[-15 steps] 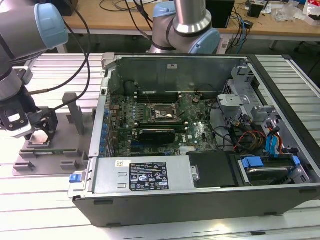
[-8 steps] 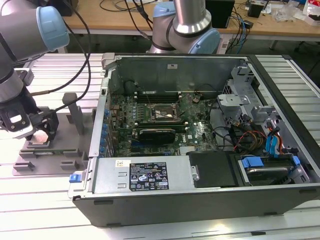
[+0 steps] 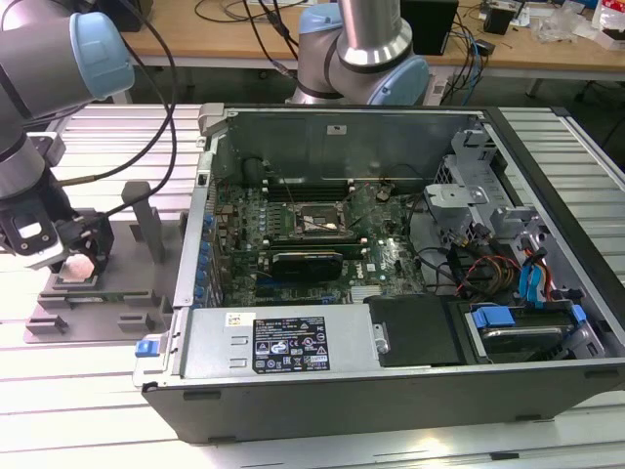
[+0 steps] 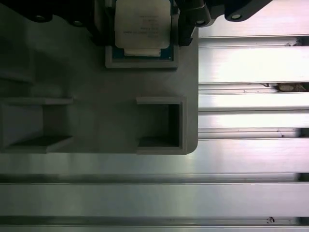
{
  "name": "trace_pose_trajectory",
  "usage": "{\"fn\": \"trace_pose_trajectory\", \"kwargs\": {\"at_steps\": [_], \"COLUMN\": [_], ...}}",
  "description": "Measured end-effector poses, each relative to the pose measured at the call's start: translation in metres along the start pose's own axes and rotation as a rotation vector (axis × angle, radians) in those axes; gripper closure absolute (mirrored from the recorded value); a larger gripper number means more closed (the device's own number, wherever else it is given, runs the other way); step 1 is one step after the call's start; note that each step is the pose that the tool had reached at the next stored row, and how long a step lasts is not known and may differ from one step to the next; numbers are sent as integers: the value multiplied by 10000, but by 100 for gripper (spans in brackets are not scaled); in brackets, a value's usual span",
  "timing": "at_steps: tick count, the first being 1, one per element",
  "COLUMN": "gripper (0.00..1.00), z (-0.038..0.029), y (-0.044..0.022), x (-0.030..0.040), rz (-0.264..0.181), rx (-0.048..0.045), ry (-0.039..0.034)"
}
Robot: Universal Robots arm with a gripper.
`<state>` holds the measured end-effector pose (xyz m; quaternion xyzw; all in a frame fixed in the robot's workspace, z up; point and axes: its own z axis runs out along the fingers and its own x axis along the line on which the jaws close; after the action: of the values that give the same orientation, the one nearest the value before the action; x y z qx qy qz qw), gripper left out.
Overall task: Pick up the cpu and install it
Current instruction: 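Pick up the cpu and move it towards the insertion slot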
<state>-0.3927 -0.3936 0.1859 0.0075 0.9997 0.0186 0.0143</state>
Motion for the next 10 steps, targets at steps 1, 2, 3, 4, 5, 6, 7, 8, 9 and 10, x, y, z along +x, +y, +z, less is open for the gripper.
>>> {"fn": "trace_pose_trajectory", "kwargs": {"at_steps": [1,2,3,4,5,6,7,8,9,10], "gripper": [32,32,32,32,32,32,32,32,32,32], "z": [0,2,3,3,5,4,5,5,5,5], "y": [0,0,1,0,-1,-1,-5,-6,-6,-6], "x": [0,7,9,9,9,10,9,9,8,8], "rz": [0,5,10,15,23,30,50,61,66,66], "rx": [0,1,2,5,7,8,8,9,9,9], "ry": [1,1,0,0,-2,-1,-2,-1,-1,-2]}}
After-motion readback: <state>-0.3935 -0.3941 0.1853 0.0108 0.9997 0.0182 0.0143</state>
